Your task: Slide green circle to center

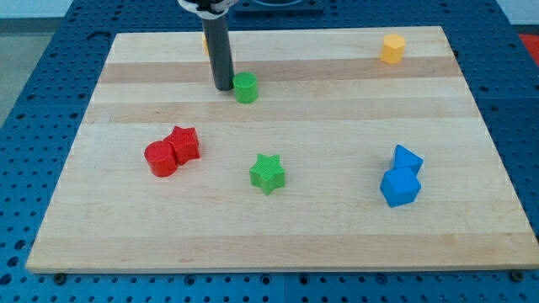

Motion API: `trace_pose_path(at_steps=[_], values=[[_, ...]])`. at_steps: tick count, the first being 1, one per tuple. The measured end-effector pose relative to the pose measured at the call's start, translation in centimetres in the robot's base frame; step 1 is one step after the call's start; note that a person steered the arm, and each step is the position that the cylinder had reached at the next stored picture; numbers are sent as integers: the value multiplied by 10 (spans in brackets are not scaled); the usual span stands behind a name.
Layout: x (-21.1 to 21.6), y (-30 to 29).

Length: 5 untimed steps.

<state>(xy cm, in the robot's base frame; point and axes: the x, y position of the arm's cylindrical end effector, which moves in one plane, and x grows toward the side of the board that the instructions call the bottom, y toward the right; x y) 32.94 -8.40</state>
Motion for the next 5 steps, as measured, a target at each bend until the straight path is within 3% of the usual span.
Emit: trace_pose_path(at_steps=[2, 5], values=[[0, 46], [-16, 67]])
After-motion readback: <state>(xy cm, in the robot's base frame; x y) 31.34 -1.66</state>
